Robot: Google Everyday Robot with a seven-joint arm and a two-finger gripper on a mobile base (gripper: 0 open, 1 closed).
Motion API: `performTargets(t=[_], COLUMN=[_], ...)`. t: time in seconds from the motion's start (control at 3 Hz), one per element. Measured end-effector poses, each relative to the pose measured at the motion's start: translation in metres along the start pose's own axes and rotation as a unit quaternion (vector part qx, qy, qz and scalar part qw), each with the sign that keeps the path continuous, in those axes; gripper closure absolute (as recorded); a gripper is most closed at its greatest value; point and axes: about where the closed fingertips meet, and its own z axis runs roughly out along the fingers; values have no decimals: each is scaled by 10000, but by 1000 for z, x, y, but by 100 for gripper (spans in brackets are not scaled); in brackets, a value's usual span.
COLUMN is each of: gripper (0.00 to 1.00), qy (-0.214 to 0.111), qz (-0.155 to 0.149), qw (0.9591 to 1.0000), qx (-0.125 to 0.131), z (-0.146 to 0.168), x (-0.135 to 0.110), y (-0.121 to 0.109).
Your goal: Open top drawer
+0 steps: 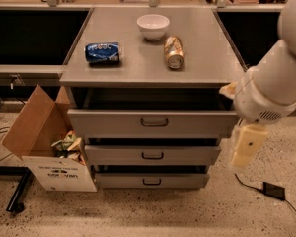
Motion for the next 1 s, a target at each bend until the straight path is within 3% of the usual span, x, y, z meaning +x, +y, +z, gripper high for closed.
performTargets(t=[0.33,0.67,1.0], gripper=[0,0,0], qy=[-161,-160,40], qz=[-195,-196,-517], qw=[9986,9986,9984], qx=[-463,-462,-243], z=[76,76,100], x=[2,2,4], y=[22,22,4])
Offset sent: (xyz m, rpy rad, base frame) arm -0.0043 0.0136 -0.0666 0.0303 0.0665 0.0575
